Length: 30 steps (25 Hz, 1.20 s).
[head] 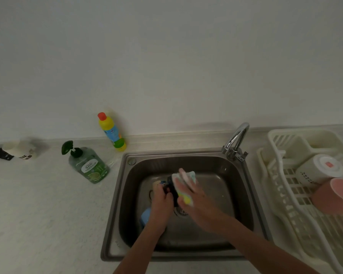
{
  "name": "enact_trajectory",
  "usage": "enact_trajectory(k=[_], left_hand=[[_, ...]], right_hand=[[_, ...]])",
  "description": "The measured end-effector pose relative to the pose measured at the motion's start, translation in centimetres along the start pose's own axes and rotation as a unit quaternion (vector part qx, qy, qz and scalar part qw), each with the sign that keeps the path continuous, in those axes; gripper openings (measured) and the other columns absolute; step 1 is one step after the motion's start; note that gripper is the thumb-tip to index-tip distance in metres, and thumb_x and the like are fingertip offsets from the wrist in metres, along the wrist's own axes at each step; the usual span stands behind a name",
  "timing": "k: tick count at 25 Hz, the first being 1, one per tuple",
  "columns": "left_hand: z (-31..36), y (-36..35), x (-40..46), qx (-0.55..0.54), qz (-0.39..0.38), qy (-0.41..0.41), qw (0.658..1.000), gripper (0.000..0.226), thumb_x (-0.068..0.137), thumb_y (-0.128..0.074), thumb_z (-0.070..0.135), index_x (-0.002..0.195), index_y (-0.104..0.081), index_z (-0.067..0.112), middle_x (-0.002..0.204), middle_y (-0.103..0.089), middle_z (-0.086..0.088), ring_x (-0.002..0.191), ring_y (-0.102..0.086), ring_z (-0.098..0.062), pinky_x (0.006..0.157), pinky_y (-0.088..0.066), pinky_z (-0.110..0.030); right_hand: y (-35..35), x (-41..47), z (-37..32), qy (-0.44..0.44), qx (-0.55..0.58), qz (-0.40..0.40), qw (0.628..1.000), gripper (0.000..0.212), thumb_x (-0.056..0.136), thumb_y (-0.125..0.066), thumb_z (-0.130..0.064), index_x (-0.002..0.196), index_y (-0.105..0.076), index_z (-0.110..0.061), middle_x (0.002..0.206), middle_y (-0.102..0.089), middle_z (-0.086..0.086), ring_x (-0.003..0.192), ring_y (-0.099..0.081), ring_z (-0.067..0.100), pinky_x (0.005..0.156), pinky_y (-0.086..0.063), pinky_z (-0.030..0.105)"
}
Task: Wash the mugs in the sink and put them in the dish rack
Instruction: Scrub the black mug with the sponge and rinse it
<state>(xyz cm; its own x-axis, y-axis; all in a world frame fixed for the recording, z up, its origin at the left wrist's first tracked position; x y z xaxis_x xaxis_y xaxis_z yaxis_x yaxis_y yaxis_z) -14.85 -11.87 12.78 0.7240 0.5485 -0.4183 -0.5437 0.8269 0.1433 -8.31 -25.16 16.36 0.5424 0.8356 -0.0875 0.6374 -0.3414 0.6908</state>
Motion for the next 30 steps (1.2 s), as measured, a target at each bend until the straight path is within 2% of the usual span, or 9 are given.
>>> enact_trajectory(k=[3,7,11,14,19,21,24,28,30], left_hand=[[-0.7,-0.5,-0.6,-0.092,-0.054,0.046,0.993,0.024,0.099,-0.044,0.004,0.115,-0.060,0.010,0.112,-0.069,-0.019,0.100,-0.069,-0.030,0.077,-0.059,-0.041],[-1.0,0.2,-0.4,-0.222,-0.047,0.111,0.967,0.029,0.104,-0.039,0.008,0.125,-0.058,0.006,0.119,-0.067,-0.021,0.106,-0.068,-0.034,0.072,-0.059,-0.044],[-1.0,-0.3,0.4,-0.178,-0.009,0.089,0.980,0.024,0.102,-0.041,0.006,0.121,-0.056,0.006,0.115,-0.067,-0.021,0.101,-0.069,-0.032,0.072,-0.060,-0.042],[-1.3,-1.7,0.4,-0.137,-0.034,0.078,0.987,0.020,0.100,-0.042,0.002,0.115,-0.055,0.007,0.116,-0.065,-0.024,0.097,-0.069,-0.030,0.072,-0.060,-0.040],[-0.5,-2.1,0.7,-0.266,0.000,0.134,0.955,0.026,0.103,-0.040,0.008,0.122,-0.058,0.008,0.117,-0.068,-0.020,0.105,-0.068,-0.036,0.075,-0.059,-0.048],[0.1,-1.4,1.9,-0.256,0.021,0.111,0.960,0.027,0.103,-0.039,0.008,0.123,-0.057,0.007,0.117,-0.067,-0.021,0.101,-0.070,-0.034,0.069,-0.060,-0.042],[0.3,-1.6,2.8,-0.141,0.043,0.062,0.987,0.024,0.100,-0.040,0.003,0.119,-0.053,0.007,0.115,-0.064,-0.019,0.099,-0.068,-0.032,0.064,-0.059,-0.033],[-0.4,-3.3,2.6,-0.032,-0.014,0.028,0.999,0.017,0.097,-0.048,0.012,0.105,-0.060,0.021,0.110,-0.066,-0.017,0.098,-0.067,-0.031,0.084,-0.057,-0.055],[-0.9,-3.7,2.4,-0.082,-0.015,0.085,0.993,0.019,0.100,-0.045,0.010,0.109,-0.059,0.017,0.112,-0.066,-0.017,0.102,-0.066,-0.032,0.082,-0.058,-0.053]], right_hand=[[0.3,1.2,0.4,0.016,-0.044,0.008,0.999,0.052,0.104,-0.030,-0.049,0.154,-0.019,-0.040,0.161,0.009,-0.026,0.147,0.022,0.005,0.116,0.002,0.024],[1.4,1.5,3.0,-0.104,0.337,0.027,0.936,0.047,0.102,-0.033,-0.048,0.147,-0.020,-0.043,0.159,-0.015,-0.022,0.150,-0.011,0.003,0.111,-0.016,0.006],[0.6,0.4,2.3,-0.028,0.090,0.002,0.996,0.056,0.102,-0.035,-0.052,0.153,-0.012,-0.049,0.161,0.004,-0.028,0.149,0.008,0.000,0.117,-0.009,0.023],[0.5,1.3,2.1,0.025,-0.066,-0.022,0.997,0.053,0.103,-0.033,-0.049,0.154,-0.020,-0.041,0.162,0.007,-0.024,0.148,0.021,0.009,0.117,-0.004,0.030],[2.6,1.4,5.4,-0.159,0.314,-0.020,0.936,0.050,0.101,-0.029,-0.054,0.150,-0.025,-0.044,0.162,-0.019,-0.012,0.151,-0.012,0.014,0.117,-0.016,0.028],[1.8,0.6,5.6,-0.167,0.291,-0.015,0.942,0.050,0.100,-0.026,-0.056,0.148,-0.014,-0.052,0.162,-0.008,-0.016,0.152,-0.005,0.012,0.121,-0.010,0.039],[1.3,0.5,4.4,-0.039,0.195,0.008,0.980,0.056,0.100,-0.034,-0.054,0.150,-0.009,-0.054,0.159,0.006,-0.032,0.148,0.008,-0.004,0.122,-0.007,0.038],[1.9,2.5,4.2,0.050,-0.082,-0.004,0.995,0.056,0.103,-0.029,-0.050,0.155,-0.013,-0.039,0.161,0.011,-0.024,0.147,0.026,0.009,0.119,0.004,0.028],[2.3,3.2,5.4,-0.007,0.056,-0.010,0.998,0.054,0.102,-0.024,-0.055,0.153,-0.017,-0.041,0.163,0.002,-0.020,0.149,0.011,0.006,0.118,-0.007,0.026]])
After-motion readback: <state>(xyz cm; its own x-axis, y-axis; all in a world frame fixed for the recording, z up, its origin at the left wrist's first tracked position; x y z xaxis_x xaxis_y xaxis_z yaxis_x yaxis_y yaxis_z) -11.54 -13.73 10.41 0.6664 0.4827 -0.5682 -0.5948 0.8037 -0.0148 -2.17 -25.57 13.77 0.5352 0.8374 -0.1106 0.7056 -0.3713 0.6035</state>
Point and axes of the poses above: each hand's wrist, its own x-axis towards the middle knuckle, its own y-axis out of the back of the hand, z = x × y, the point moved 2 cm from there along x, towards the middle knuckle
